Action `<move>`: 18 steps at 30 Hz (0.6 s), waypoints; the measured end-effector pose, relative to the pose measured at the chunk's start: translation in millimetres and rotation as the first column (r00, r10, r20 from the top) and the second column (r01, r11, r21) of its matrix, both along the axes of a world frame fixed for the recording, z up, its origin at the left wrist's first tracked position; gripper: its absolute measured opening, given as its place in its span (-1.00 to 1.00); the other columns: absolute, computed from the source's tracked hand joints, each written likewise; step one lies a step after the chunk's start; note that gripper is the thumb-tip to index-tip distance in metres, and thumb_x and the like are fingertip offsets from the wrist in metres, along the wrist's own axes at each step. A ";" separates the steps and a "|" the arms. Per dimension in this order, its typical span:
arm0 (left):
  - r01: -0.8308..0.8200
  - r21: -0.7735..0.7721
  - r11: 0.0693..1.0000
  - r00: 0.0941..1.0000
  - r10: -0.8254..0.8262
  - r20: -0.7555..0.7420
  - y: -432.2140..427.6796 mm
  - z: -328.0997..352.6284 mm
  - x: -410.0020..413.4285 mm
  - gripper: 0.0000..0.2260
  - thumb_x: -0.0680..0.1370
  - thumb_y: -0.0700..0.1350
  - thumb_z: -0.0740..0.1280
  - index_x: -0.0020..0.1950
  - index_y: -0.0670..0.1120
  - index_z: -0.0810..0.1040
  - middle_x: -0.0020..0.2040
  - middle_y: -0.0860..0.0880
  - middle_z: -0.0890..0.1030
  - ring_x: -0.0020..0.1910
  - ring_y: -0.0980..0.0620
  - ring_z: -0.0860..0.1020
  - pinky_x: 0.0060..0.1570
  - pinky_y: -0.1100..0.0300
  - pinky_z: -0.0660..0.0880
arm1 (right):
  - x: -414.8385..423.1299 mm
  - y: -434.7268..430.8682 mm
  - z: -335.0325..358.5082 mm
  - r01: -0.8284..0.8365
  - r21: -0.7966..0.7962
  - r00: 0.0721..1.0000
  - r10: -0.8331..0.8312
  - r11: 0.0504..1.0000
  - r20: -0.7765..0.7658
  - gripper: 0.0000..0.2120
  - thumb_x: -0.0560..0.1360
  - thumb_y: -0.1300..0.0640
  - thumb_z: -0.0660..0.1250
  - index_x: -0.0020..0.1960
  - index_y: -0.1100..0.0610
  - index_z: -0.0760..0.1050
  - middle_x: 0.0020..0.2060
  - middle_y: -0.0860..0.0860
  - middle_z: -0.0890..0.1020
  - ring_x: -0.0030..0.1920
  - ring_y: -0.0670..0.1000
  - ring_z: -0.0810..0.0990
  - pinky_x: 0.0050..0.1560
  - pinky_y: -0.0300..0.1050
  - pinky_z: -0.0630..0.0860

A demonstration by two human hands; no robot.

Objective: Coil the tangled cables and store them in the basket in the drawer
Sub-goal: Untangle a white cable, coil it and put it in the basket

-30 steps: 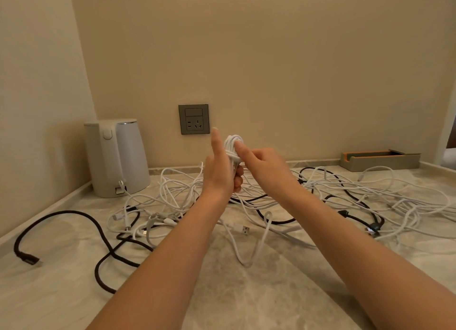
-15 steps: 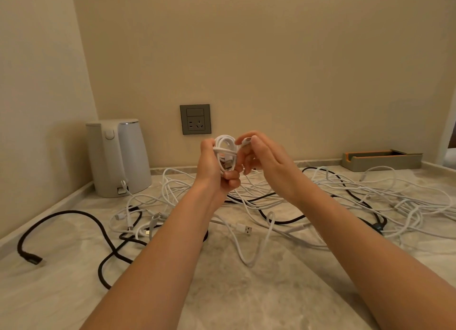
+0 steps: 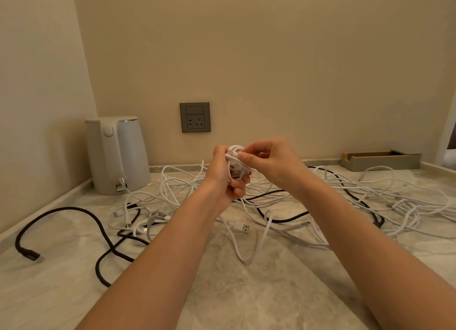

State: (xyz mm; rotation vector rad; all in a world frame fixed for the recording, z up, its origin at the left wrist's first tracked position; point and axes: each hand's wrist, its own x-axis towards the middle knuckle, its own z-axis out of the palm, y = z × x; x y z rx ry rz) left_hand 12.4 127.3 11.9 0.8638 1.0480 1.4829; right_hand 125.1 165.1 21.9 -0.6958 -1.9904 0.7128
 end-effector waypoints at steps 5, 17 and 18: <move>0.079 -0.077 0.994 0.995 -0.083 -0.061 1.3 -3.8 -1.8 -0.55 0.57 0.07 -0.02 -0.33 -0.18 0.42 -0.46 -0.12 0.40 -0.70 0.14 0.19 -0.65 0.45 0.13 | 10.4 2.0 7.8 -0.076 -0.145 0.993 0.089 0.986 0.080 -0.91 0.47 0.17 0.41 -0.20 0.13 0.60 -0.45 -0.05 0.47 -0.52 -0.23 0.35 -0.42 -0.37 0.28; 0.121 -0.300 0.946 0.918 -0.221 -0.328 1.2 -10.6 -6.7 -0.49 0.58 0.12 0.01 -0.29 -0.24 0.47 -0.45 -0.14 0.44 -0.68 0.16 0.20 -0.68 0.42 0.16 | 22.4 8.1 12.2 -0.095 0.065 0.856 0.048 0.993 0.515 -0.80 0.46 0.13 0.41 -0.31 -0.02 0.51 -0.40 -0.12 0.51 -0.37 -0.13 0.42 -0.25 -0.18 0.38; 0.129 -0.306 0.943 0.908 -0.237 -0.345 0.9 -11.0 -7.4 -0.50 0.58 0.12 0.01 -0.28 -0.23 0.46 -0.44 -0.14 0.44 -0.68 0.16 0.20 -0.69 0.42 0.16 | 23.6 8.3 11.8 -0.097 0.059 0.845 0.051 0.994 0.532 -0.81 0.47 0.12 0.40 -0.30 -0.02 0.52 -0.39 -0.12 0.52 -0.36 -0.13 0.44 -0.25 -0.16 0.40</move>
